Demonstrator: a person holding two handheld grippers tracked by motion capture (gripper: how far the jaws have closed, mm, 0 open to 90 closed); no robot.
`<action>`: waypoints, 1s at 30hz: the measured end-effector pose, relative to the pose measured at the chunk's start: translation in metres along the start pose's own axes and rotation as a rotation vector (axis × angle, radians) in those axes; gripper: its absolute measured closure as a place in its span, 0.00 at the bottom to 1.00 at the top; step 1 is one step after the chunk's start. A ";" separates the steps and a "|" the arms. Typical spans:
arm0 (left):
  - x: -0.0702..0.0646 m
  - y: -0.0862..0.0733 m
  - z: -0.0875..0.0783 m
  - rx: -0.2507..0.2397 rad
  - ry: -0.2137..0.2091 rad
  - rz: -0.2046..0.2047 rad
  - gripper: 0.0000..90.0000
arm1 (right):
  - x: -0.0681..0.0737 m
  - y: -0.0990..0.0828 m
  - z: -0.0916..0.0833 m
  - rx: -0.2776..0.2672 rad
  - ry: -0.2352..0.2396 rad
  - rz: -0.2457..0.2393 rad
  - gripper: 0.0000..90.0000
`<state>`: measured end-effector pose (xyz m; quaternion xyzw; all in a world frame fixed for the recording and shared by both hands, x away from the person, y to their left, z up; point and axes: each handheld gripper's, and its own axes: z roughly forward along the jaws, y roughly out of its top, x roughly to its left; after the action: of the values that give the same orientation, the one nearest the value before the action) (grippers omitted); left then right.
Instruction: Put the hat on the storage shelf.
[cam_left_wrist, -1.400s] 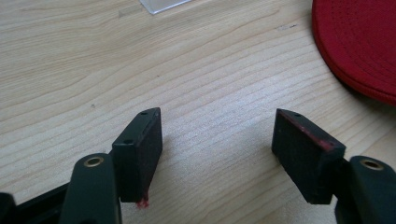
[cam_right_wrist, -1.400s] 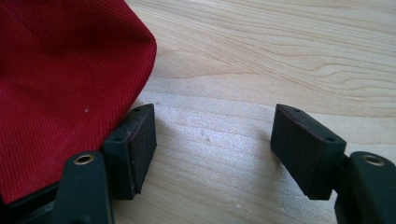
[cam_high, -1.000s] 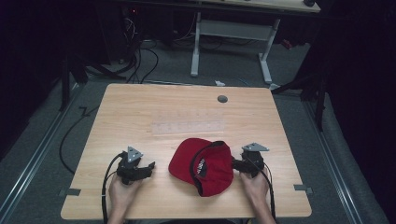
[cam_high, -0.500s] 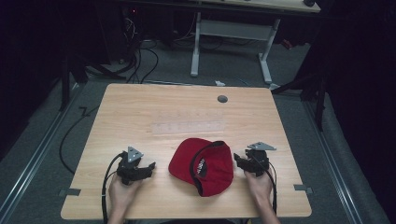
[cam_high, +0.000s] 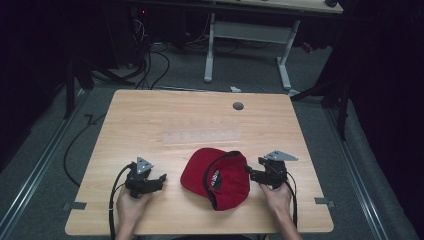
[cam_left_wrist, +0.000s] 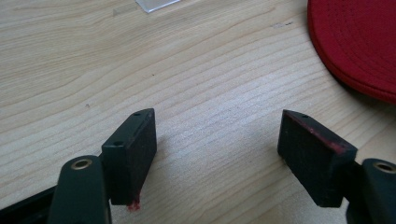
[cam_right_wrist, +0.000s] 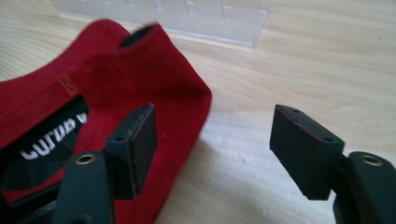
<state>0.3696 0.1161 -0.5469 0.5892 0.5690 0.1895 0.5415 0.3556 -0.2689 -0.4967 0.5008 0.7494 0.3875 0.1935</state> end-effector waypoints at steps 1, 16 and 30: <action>0.000 0.000 0.000 0.000 0.000 0.000 0.32 | 0.001 0.003 0.001 -0.002 0.004 -0.007 0.35; 0.000 0.000 0.000 0.000 -0.001 -0.001 0.31 | 0.021 0.036 0.024 -0.001 0.124 -0.075 0.30; 0.000 0.000 0.000 0.001 -0.001 0.000 0.31 | 0.027 0.048 0.058 0.060 0.217 -0.083 0.29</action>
<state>0.3696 0.1159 -0.5469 0.5895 0.5687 0.1888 0.5417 0.4122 -0.2127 -0.4933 0.4302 0.7971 0.4085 0.1121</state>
